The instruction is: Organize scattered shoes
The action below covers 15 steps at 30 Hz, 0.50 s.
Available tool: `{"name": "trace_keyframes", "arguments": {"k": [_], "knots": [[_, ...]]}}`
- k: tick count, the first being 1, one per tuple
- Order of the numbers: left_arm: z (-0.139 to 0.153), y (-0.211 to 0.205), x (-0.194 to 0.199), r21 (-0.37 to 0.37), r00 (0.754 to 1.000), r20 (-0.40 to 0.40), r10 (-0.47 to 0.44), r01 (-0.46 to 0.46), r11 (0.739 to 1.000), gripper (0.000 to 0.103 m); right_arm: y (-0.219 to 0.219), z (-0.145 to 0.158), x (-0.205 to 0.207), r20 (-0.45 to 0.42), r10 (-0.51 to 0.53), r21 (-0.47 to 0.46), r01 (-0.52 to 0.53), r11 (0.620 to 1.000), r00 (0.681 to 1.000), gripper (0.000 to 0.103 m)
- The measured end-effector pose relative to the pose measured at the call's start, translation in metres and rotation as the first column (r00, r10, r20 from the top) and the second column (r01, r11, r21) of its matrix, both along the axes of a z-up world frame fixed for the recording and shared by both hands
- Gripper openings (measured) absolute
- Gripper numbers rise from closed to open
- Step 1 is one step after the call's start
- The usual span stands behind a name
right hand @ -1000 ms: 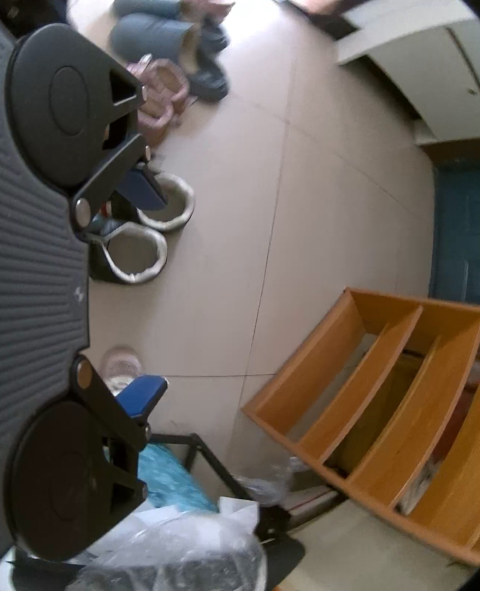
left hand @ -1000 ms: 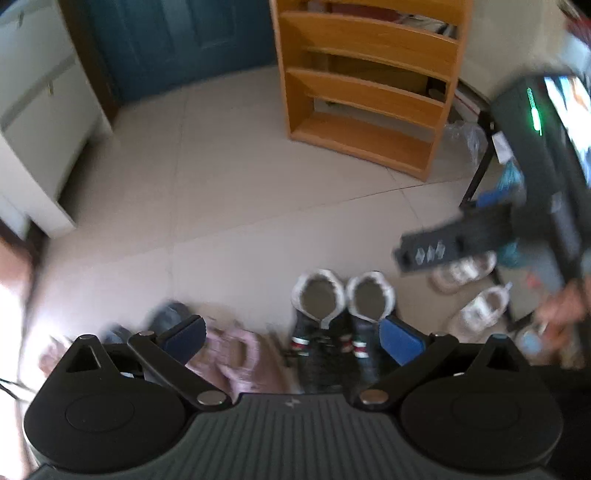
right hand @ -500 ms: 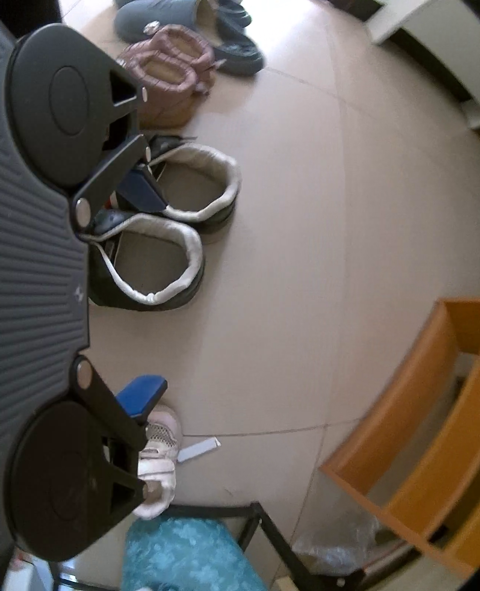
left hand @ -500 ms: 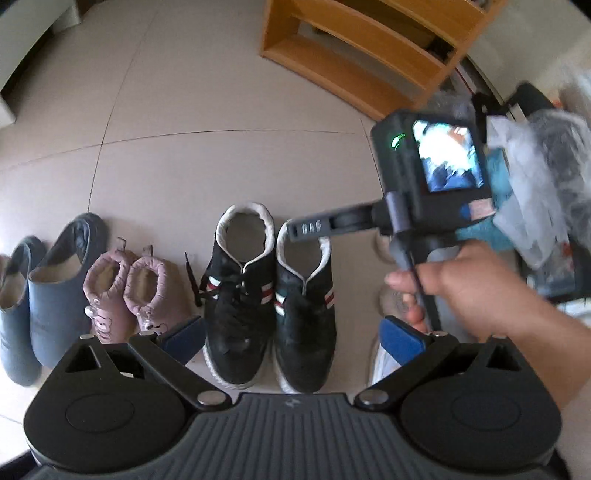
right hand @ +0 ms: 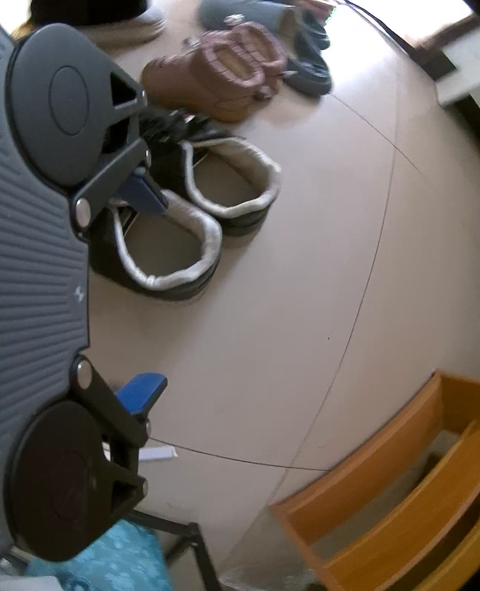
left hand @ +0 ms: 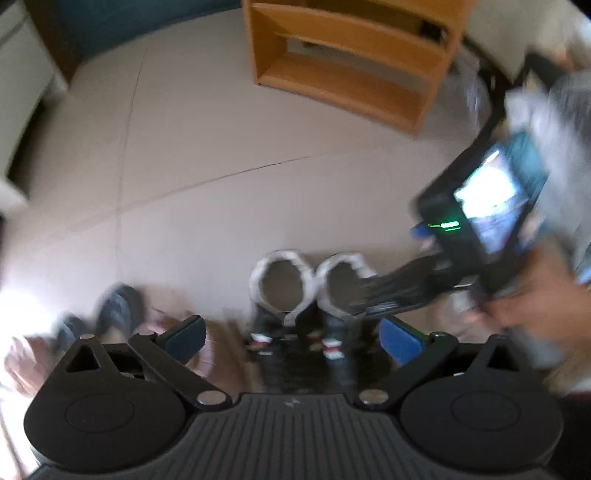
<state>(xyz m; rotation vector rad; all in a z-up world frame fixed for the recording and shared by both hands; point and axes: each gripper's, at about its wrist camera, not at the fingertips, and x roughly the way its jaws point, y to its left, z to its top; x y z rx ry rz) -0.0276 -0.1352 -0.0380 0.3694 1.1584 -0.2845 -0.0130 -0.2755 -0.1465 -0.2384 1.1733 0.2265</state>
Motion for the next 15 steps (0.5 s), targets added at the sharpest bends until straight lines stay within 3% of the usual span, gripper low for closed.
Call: {"name": "trace_keyframes", "arguments": {"k": [2,6,9,12,15], "knots": [[-0.018,-0.001,0.001,0.035,1.0,-0.028,0.002,-0.001,0.999,0.103,-0.006,-0.005,-0.004,0.006,-0.021,0.04,0.021,0.999,1.0,0.09],[-0.043,-0.005,0.007,-0.087,0.992,-0.117,0.039,-0.049,0.995,0.103,-0.02,-0.007,0.0,-0.019,-0.07,0.078,0.071,0.994,0.997,0.088],[-0.065,-0.015,0.001,-0.057,0.994,-0.107,0.023,-0.029,0.998,0.099,-0.03,0.001,-0.001,0.024,-0.083,0.074,0.081,0.994,0.996,0.072],[-0.073,-0.011,-0.007,-0.011,0.989,-0.145,0.033,-0.035,0.999,0.098,-0.043,-0.003,0.0,0.015,-0.135,0.146,0.131,0.981,0.991,0.042],[-0.071,-0.013,-0.007,0.0,0.99,-0.138,0.034,-0.034,0.999,0.098,-0.043,-0.026,0.001,-0.037,-0.159,0.188,0.163,0.969,0.987,0.04]]}}
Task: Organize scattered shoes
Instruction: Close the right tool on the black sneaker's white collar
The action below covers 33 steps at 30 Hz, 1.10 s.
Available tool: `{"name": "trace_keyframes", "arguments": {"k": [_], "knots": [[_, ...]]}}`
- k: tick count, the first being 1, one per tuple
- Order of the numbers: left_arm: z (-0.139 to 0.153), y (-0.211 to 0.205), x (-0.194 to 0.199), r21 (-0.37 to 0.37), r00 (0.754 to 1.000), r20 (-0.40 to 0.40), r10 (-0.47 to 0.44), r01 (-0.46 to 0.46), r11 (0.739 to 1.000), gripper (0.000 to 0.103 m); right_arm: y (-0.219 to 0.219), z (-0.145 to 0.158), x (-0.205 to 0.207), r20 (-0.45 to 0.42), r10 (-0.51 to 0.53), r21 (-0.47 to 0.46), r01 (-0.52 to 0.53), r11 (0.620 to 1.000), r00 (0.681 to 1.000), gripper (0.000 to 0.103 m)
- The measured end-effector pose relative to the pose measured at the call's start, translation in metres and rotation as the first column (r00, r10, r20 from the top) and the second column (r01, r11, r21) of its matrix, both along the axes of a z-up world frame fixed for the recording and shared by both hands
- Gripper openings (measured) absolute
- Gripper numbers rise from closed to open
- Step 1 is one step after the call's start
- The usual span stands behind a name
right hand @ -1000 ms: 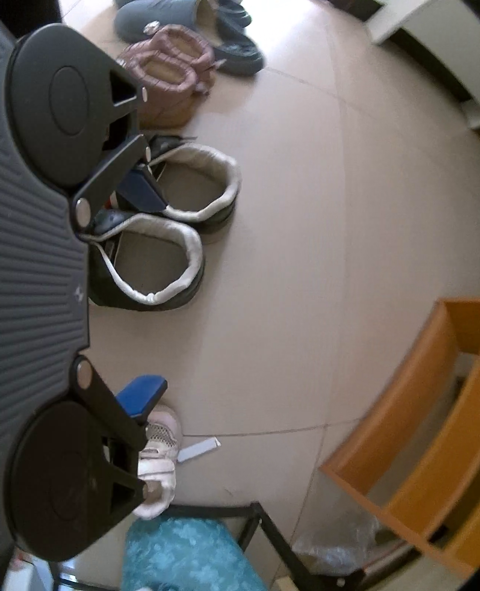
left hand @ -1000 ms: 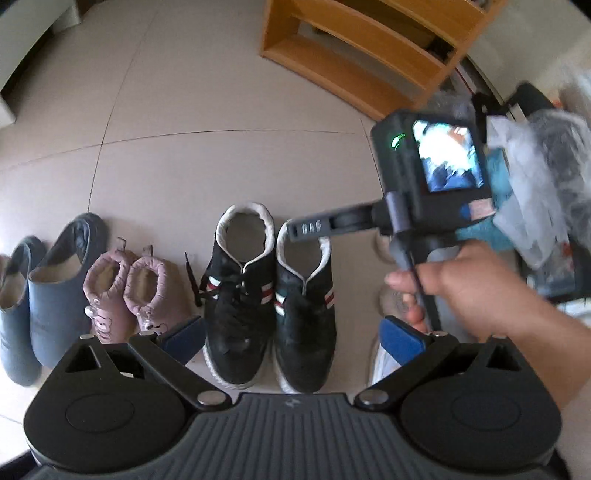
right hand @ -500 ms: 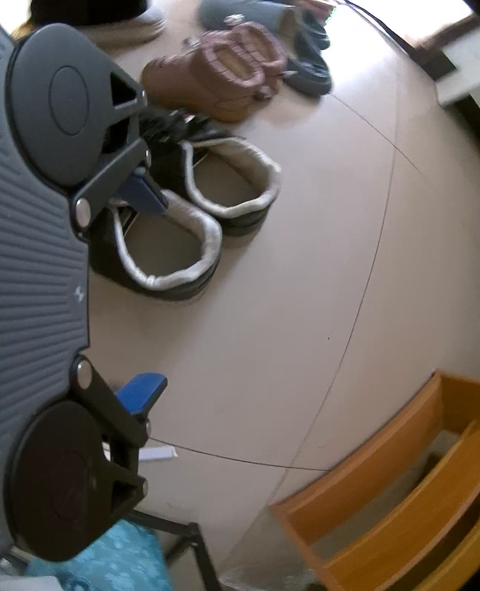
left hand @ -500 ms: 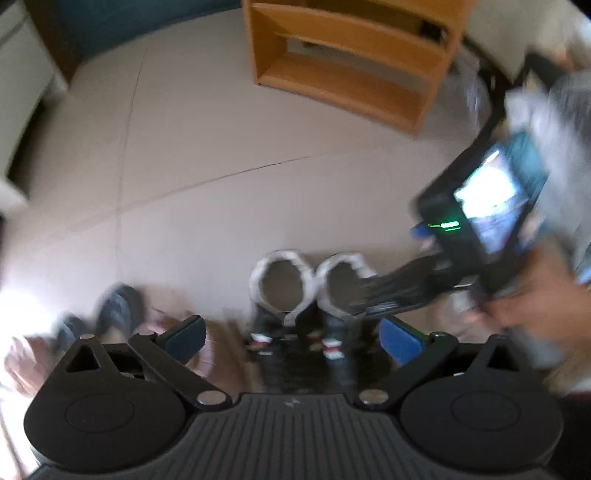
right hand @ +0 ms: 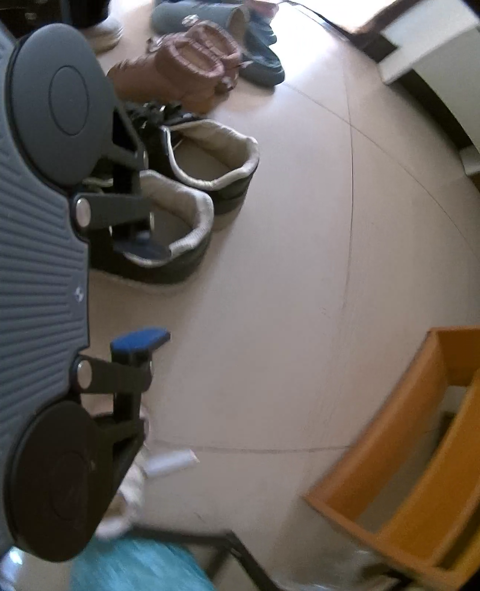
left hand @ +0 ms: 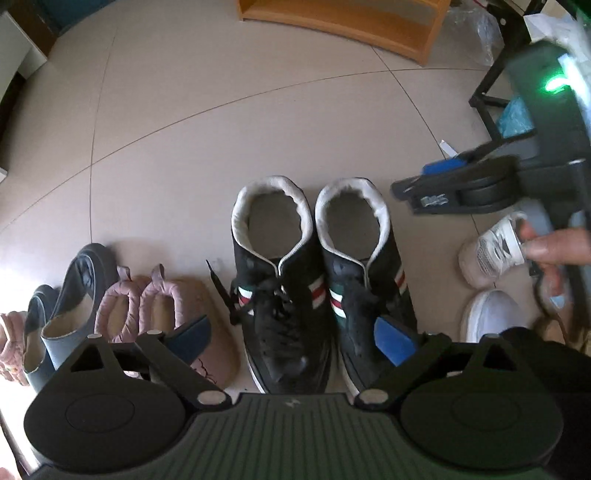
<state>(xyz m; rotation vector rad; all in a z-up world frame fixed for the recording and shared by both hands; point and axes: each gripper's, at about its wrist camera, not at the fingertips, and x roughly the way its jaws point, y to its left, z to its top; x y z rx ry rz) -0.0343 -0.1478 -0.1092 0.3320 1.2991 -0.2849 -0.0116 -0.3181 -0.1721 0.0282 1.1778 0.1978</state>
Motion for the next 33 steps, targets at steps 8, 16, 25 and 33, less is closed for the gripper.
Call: {"name": "trace_keyframes", "arguments": {"k": [8,16,25,33], "knots": [[0.015,-0.012,0.003,-0.004,0.995,0.087,-0.039,0.039,0.999,0.101,0.023,-0.041,0.007,-0.01,0.043,-0.073,-0.044,0.996,0.999,0.047],[0.034,-0.016,0.01,-0.07,0.992,0.126,-0.004,0.012,0.997,0.103,0.023,-0.067,0.017,-0.002,0.03,-0.069,-0.03,0.997,1.0,0.044],[0.039,-0.013,0.014,-0.1,0.993,0.118,0.011,0.001,0.995,0.103,0.018,-0.067,0.016,0.071,0.048,-0.004,-0.048,0.999,0.996,0.017],[0.059,-0.014,0.019,-0.126,0.974,0.225,0.006,0.023,0.992,0.103,-0.012,-0.038,0.039,0.196,-0.112,0.014,0.111,0.994,0.974,0.015]]}}
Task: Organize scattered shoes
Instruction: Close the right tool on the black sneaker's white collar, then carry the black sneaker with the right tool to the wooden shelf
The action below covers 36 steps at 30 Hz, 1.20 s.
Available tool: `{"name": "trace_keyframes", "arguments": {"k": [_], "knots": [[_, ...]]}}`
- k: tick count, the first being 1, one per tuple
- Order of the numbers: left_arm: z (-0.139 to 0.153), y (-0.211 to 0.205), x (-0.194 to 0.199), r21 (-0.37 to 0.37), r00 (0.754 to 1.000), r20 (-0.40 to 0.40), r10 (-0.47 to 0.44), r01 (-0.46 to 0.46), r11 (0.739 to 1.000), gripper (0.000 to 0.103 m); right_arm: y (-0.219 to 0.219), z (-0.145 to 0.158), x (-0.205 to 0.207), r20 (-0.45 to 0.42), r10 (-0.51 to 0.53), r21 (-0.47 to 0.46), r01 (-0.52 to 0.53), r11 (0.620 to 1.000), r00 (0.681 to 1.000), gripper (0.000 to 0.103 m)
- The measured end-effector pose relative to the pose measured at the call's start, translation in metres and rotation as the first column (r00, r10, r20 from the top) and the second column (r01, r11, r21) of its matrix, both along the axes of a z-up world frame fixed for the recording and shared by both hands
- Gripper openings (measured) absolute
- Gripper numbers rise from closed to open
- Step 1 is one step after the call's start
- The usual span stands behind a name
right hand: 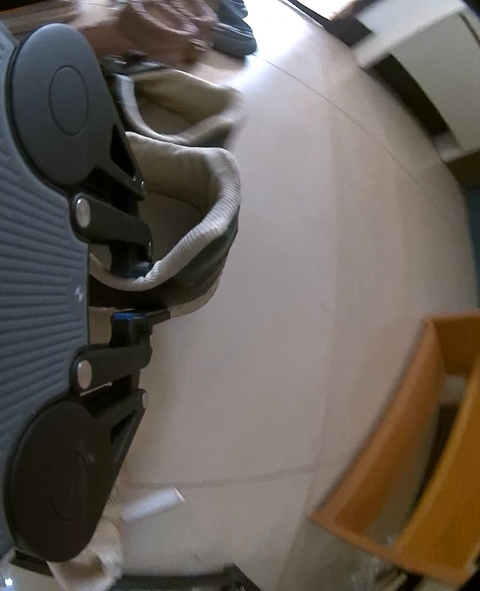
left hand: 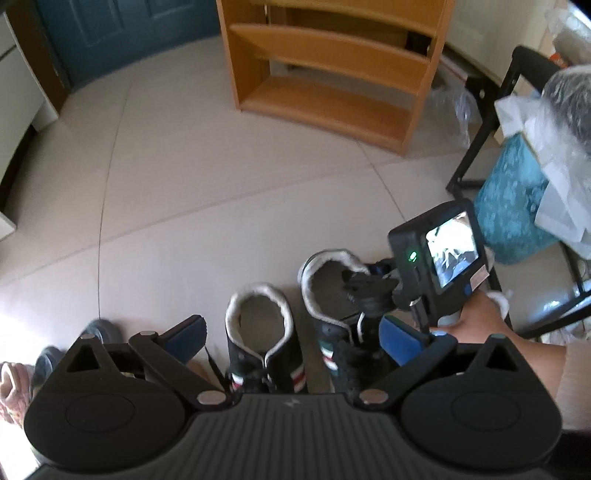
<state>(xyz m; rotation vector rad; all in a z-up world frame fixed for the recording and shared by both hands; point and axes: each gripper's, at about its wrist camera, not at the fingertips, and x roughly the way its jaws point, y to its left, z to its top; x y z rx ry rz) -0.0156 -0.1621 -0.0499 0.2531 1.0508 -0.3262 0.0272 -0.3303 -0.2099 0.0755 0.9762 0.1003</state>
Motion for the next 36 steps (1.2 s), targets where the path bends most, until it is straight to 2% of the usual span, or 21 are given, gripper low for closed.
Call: {"name": "trace_keyframes", "arguments": {"k": [4,7,9,10,13,18,21,24,27,28,29,31,33,36], "knots": [[0.002,0.0,0.005,-0.007,1.0,0.023,0.009,-0.009,1.0,0.103,-0.033,0.015,0.028,0.071,-0.149,0.03,0.147,0.989,0.986,0.015],[0.0,0.001,0.008,-0.016,0.999,0.027,0.025,-0.025,1.0,0.103,-0.057,0.021,0.067,0.123,-0.279,0.061,0.274,0.96,0.952,0.015],[-0.002,0.002,0.01,-0.02,0.999,0.032,0.03,-0.029,0.999,0.103,-0.083,0.024,0.109,0.171,-0.409,0.083,0.4,0.913,0.896,0.015],[-0.003,0.002,0.011,-0.021,0.999,0.033,0.03,-0.029,0.999,0.103,-0.087,0.025,0.117,0.181,-0.435,0.087,0.427,0.9,0.882,0.015],[-0.008,0.002,0.016,-0.03,0.999,0.035,0.024,-0.023,0.999,0.103,-0.11,0.026,0.16,0.245,-0.534,0.08,0.532,0.843,0.809,0.015],[-0.016,0.001,0.027,-0.012,0.999,0.05,0.003,-0.002,1.0,0.103,-0.14,0.025,0.208,0.313,-0.609,0.059,0.625,0.778,0.729,0.015],[-0.018,0.004,0.035,-0.035,0.999,0.045,0.007,-0.005,0.999,0.103,-0.148,0.023,0.222,0.333,-0.634,0.012,0.67,0.743,0.698,0.016],[-0.016,0.005,0.037,-0.045,0.998,0.061,0.003,-0.001,0.999,0.103,-0.151,0.024,0.228,0.344,-0.627,-0.045,0.679,0.732,0.699,0.015],[-0.014,0.004,0.039,-0.06,0.997,0.082,-0.005,0.01,0.998,0.103,-0.147,0.022,0.239,0.349,-0.555,-0.128,0.625,0.77,0.755,0.028],[-0.013,0.005,0.039,-0.07,0.996,0.09,-0.008,0.014,0.997,0.103,-0.146,0.022,0.24,0.358,-0.539,-0.143,0.615,0.776,0.763,0.036],[-0.013,0.006,0.039,-0.076,0.996,0.093,-0.01,0.017,0.997,0.103,-0.14,0.025,0.238,0.395,-0.492,-0.172,0.589,0.79,0.775,0.049],[-0.014,0.008,0.039,-0.082,0.995,0.094,-0.008,0.016,0.996,0.103,-0.128,0.033,0.233,0.461,-0.381,-0.239,0.525,0.817,0.802,0.067],[-0.014,0.01,0.038,-0.091,0.995,0.096,-0.002,0.011,0.996,0.103,-0.117,0.043,0.218,0.502,-0.29,-0.263,0.463,0.846,0.815,0.067],[-0.01,0.012,0.036,-0.107,0.994,0.108,0.005,0.006,0.994,0.103,-0.109,0.049,0.182,0.513,-0.271,-0.195,0.418,0.888,0.815,0.068]]}}
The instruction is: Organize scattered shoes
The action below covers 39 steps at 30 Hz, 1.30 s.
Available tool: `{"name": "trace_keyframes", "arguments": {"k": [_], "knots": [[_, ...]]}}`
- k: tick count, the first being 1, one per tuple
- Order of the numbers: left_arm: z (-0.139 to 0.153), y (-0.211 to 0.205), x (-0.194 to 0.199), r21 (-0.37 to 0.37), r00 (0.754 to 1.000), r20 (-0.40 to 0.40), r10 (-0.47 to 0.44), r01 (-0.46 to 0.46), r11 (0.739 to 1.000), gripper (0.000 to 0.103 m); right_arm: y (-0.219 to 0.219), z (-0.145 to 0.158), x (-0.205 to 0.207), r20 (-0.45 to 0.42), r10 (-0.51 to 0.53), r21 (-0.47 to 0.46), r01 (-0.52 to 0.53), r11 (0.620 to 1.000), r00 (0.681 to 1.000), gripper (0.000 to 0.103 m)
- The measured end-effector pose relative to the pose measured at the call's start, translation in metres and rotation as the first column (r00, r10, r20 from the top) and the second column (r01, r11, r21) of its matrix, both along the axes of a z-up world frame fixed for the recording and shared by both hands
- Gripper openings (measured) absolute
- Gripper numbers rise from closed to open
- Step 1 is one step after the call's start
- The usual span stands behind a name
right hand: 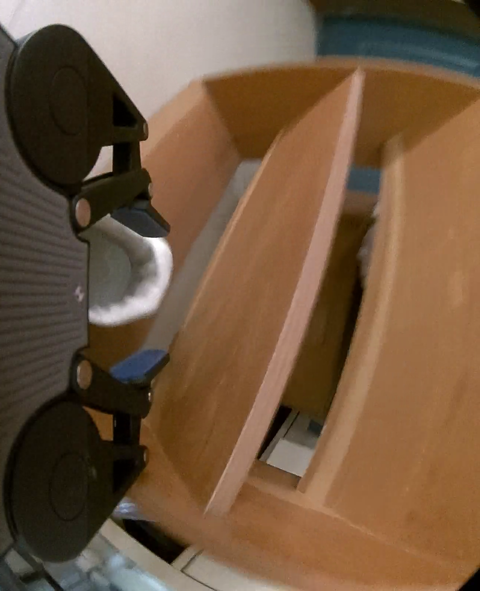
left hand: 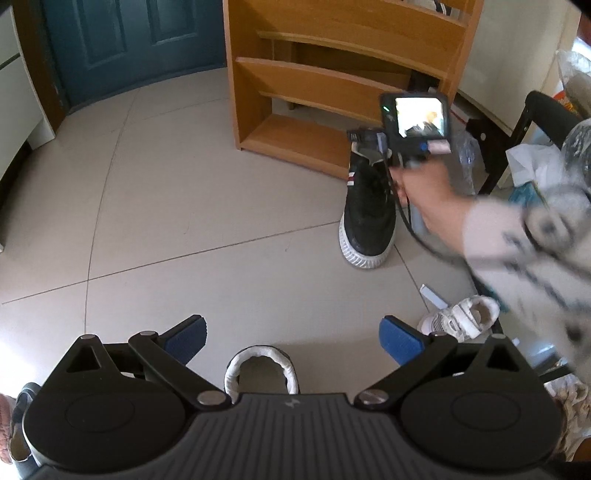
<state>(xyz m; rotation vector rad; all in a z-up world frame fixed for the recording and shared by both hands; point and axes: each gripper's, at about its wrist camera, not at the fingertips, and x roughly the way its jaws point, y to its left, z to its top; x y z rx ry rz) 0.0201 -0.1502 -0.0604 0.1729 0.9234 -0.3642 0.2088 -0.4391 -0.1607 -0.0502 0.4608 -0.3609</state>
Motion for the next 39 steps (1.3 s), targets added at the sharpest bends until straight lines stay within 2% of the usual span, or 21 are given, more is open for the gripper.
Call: {"name": "trace_keyframes", "arguments": {"k": [2,4,7,10,11,13,15,19,22,25,29,32,35,37,39], "knots": [[0.005,-0.001,-0.003,-0.005,1.0,0.016,0.007,-0.007,1.0,0.103,0.007,-0.005,-0.03,0.005,0.029,0.053,-0.03,0.998,1.0,0.074],[0.007,-0.002,-0.006,-0.009,1.0,0.02,0.012,-0.012,1.0,0.103,0.019,-0.021,-0.059,-0.026,0.049,0.079,-0.047,0.996,0.998,0.076],[0.012,-0.008,-0.008,0.01,1.0,0.025,0.009,-0.009,1.0,0.103,0.041,-0.041,-0.062,-0.132,0.044,0.032,-0.04,0.999,0.99,0.078],[0.024,-0.018,-0.002,0.032,0.999,0.038,-0.016,0.015,0.999,0.103,0.052,-0.058,-0.048,-0.244,-0.019,-0.039,0.009,0.999,0.97,0.079],[0.029,-0.021,0.001,0.033,0.999,0.038,-0.026,0.024,0.999,0.103,0.052,-0.061,-0.049,-0.257,-0.036,-0.046,0.025,0.999,0.966,0.082],[0.036,-0.027,0.005,0.021,0.999,0.039,-0.031,0.031,0.999,0.103,0.051,-0.063,-0.052,-0.265,-0.055,-0.042,0.046,0.998,0.963,0.086],[0.041,-0.035,0.008,0.013,0.998,0.039,-0.051,0.05,0.999,0.103,0.045,-0.06,-0.05,-0.27,-0.07,0.005,0.074,0.997,0.96,0.088],[0.029,-0.048,0.004,0.038,0.994,0.018,-0.112,0.111,0.993,0.103,0.039,-0.063,-0.05,-0.283,-0.066,0.078,0.092,0.993,0.957,0.089],[0.017,-0.047,0.008,0.031,0.993,-0.046,-0.108,0.109,0.994,0.103,0.041,-0.071,-0.059,-0.299,-0.048,0.111,0.085,0.99,0.953,0.09],[0.008,-0.042,0.012,0.013,0.992,-0.098,-0.079,0.081,0.997,0.103,0.045,-0.077,-0.068,-0.292,-0.052,0.124,0.091,0.988,0.955,0.095],[0.01,-0.04,0.016,0.017,0.995,-0.074,-0.067,0.068,0.998,0.103,0.047,-0.08,-0.068,-0.29,-0.082,0.127,0.123,0.984,0.954,0.099],[0.011,-0.04,0.017,0.015,0.997,-0.059,-0.059,0.06,0.998,0.103,0.048,-0.085,-0.066,-0.334,-0.078,0.179,0.145,0.973,0.939,0.099],[0.01,-0.04,0.018,0.018,0.997,-0.055,-0.055,0.056,0.998,0.103,0.049,-0.091,-0.07,-0.332,-0.065,0.231,0.148,0.961,0.941,0.099],[0.008,-0.041,0.017,0.024,0.997,-0.06,-0.055,0.056,0.998,0.103,0.049,-0.098,-0.068,-0.36,-0.066,0.223,0.154,0.962,0.931,0.099],[0.008,-0.042,0.017,0.023,0.997,-0.062,-0.055,0.056,0.998,0.103,0.045,-0.101,-0.068,-0.352,-0.048,0.248,0.142,0.958,0.935,0.097]]}}
